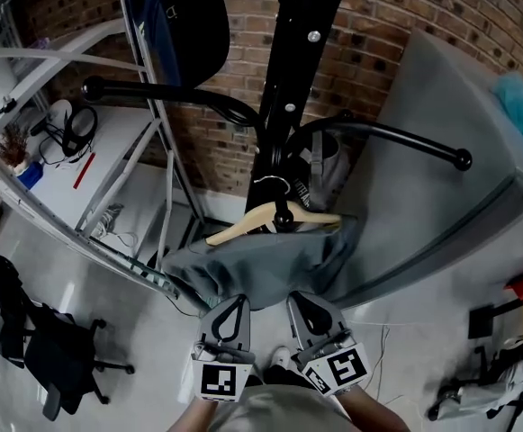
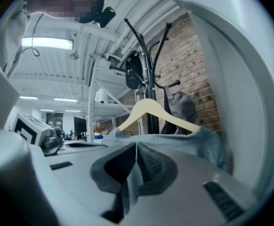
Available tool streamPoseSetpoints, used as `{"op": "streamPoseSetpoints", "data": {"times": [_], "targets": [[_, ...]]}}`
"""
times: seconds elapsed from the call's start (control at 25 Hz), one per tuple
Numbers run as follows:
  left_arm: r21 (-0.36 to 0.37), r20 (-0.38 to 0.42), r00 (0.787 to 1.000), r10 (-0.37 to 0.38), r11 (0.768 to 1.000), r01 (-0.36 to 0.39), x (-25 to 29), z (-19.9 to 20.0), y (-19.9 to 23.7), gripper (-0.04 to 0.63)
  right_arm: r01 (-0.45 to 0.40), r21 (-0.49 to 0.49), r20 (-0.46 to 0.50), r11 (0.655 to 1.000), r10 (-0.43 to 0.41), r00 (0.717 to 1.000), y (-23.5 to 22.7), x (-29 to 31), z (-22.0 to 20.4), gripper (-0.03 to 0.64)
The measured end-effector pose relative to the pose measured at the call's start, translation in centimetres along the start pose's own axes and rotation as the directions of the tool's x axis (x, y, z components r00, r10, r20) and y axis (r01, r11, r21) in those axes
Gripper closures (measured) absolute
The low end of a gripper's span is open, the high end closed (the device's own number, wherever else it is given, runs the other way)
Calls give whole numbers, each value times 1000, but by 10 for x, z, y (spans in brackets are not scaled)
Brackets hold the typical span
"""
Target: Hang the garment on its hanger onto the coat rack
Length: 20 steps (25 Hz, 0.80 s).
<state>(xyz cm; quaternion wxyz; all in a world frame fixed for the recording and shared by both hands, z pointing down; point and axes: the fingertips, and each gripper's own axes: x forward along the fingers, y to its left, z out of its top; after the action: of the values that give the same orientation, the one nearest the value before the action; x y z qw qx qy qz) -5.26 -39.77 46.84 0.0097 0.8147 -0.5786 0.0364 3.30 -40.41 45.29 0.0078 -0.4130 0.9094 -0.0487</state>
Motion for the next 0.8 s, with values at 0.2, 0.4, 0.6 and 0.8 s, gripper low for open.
{"op": "streamPoseSetpoints", "data": {"times": [0.2, 0.4, 0.6, 0.8], "targets": [[-43, 2, 1000, -27, 999, 27, -11, -5, -13, 592, -41, -77, 48, 996, 45, 998, 14, -13, 12, 595], [-46, 7, 999, -37, 998, 37, -14, -4, -18, 592, -67, -23, 51, 997, 68, 996, 15, -13, 13, 595], [-47, 19, 1000, 10, 999, -9, -16, 1, -4, 592, -80, -12, 28, 997, 80, 996, 13, -11, 8, 595], [-52, -3, 1000, 26, 998, -26, -17, -4, 1, 592, -79, -5, 21, 997, 79, 997, 13, -12, 5, 595]]}}
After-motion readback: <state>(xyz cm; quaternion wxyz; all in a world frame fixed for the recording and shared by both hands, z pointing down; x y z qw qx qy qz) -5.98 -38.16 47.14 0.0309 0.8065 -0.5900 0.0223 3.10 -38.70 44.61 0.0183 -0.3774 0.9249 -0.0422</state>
